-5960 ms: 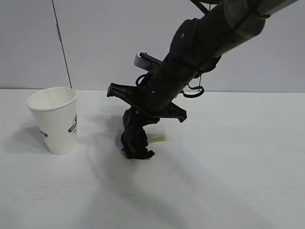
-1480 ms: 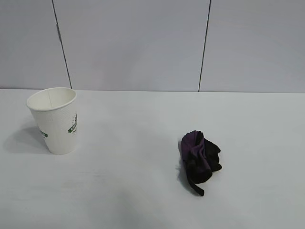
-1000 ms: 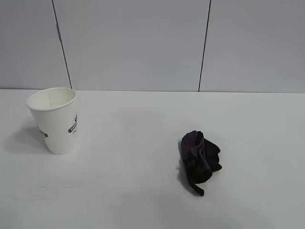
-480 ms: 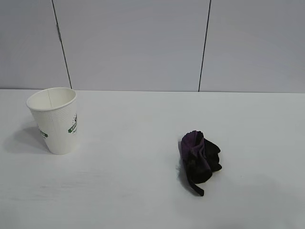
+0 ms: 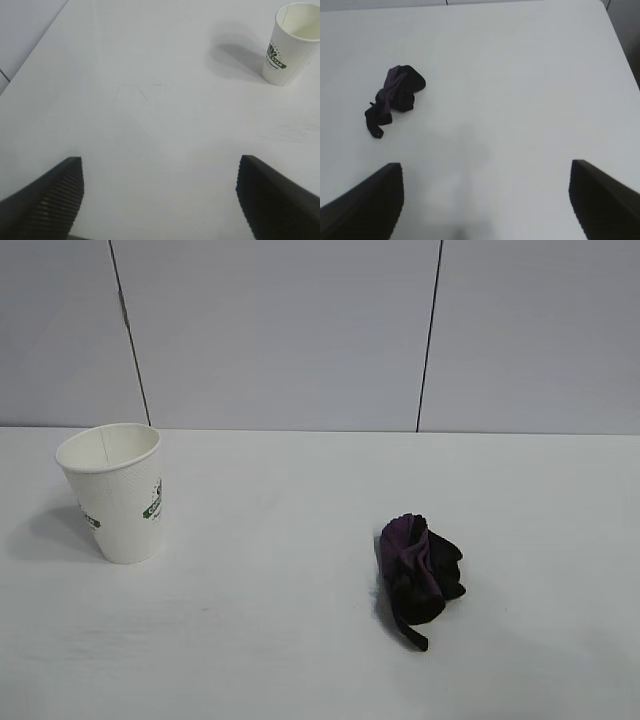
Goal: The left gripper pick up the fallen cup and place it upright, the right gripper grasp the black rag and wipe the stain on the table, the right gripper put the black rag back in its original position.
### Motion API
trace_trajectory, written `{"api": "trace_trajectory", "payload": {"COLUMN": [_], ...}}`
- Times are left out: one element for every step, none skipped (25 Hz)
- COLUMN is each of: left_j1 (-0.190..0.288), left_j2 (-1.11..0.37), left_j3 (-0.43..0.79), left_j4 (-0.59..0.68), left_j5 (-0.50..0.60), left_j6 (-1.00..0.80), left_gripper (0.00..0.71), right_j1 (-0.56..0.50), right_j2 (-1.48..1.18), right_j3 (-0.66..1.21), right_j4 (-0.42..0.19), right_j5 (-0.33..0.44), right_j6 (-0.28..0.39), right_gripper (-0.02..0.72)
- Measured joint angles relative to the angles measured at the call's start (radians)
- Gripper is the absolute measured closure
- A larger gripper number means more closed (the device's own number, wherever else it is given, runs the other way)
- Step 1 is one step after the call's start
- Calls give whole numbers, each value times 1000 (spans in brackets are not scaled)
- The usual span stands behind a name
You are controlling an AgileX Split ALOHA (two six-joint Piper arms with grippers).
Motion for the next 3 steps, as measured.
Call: {"api": "trace_trajectory", "payload": {"left_j1": [0,0,0], "left_j2": [0,0,0], "left_j3": [0,0,0], "left_j4": [0,0,0], "left_j5": [0,0,0], "left_j6": [0,0,0], "left_gripper": [110,110,110], "right_j1": [0,0,0], "right_j2": [0,0,0], "right_j3": [0,0,0], "right_j4": [0,0,0], "right_j5": [0,0,1], "right_j6": [0,1,1], "right_gripper": [81,81,81]}}
